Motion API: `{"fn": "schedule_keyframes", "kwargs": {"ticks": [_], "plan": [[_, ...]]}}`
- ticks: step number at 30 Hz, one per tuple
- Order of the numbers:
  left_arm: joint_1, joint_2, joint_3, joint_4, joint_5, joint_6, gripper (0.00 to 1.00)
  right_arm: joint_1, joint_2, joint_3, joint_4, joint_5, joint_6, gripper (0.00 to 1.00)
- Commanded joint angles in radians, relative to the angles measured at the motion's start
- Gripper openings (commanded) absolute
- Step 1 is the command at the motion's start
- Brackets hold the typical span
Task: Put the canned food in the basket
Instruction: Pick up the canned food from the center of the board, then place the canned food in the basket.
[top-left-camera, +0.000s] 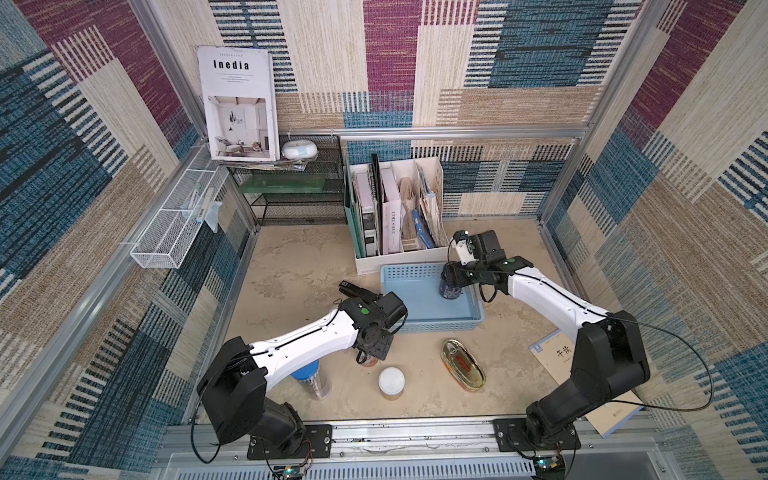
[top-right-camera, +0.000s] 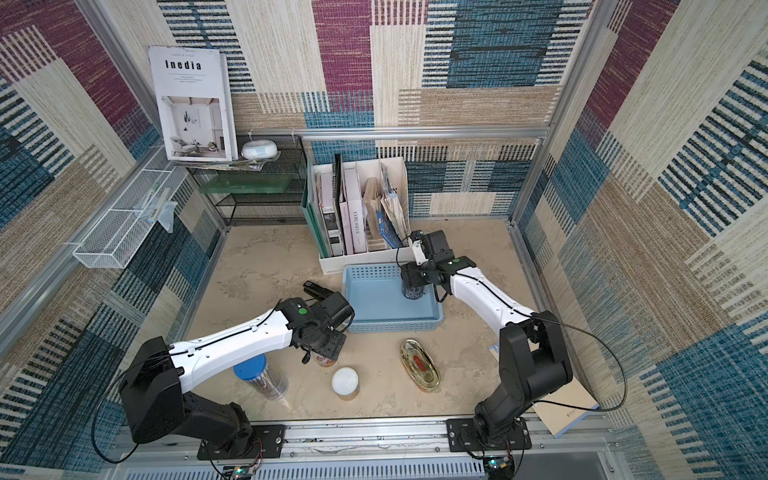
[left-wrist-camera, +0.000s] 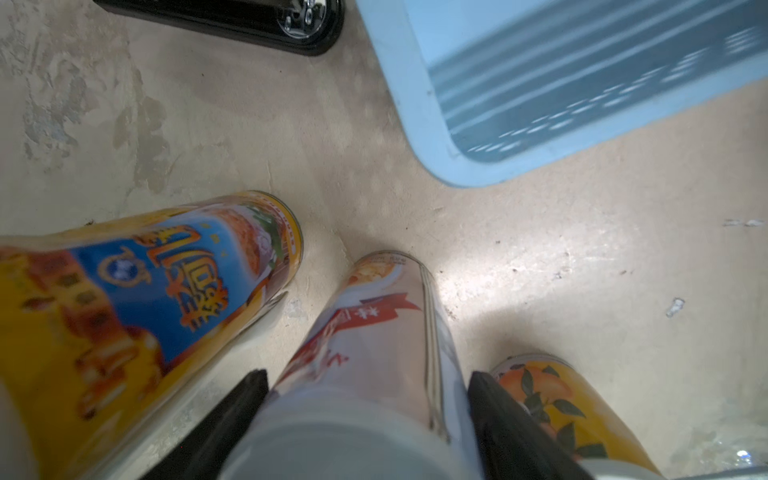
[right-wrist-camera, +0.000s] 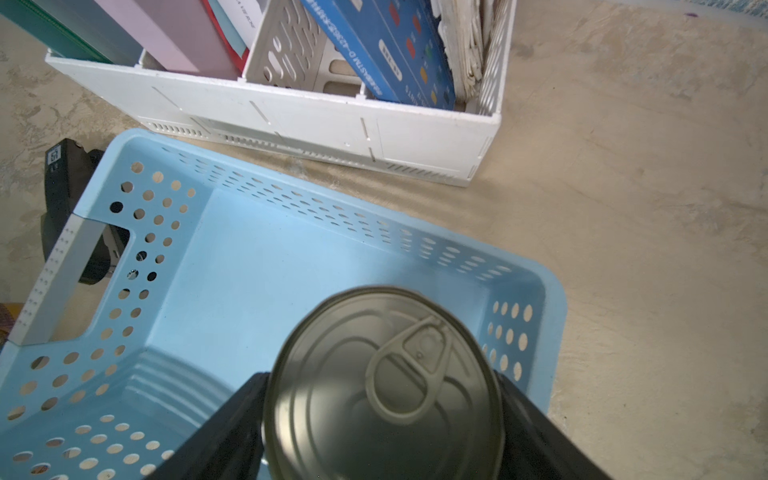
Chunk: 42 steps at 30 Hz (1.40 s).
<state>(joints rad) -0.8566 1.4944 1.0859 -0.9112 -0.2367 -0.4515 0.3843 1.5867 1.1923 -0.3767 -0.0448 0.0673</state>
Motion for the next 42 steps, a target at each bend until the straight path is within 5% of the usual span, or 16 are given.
{"fn": "schedule_keyframes", "kwargs": {"ticks": [1,13,30,42], "plan": [[0.0,-0.003,-0.01,0.007,-0.004,0.007,0.72,-0.001,-0.023,-0.007,0.045,0.0,-0.008,0.82],[0.0,-0.082,0.029,-0.048,0.052,0.014,0.47,-0.001,-0.097,-0.023,0.035,0.004,0.0,0.84],[-0.001,-0.194,0.266,-0.179,0.159,0.059,0.43,0.0,-0.135,0.01,0.006,-0.05,-0.002,0.87],[0.006,0.131,0.72,-0.189,0.091,0.234,0.43,-0.001,-0.333,-0.07,-0.026,0.023,0.097,0.87]]}}
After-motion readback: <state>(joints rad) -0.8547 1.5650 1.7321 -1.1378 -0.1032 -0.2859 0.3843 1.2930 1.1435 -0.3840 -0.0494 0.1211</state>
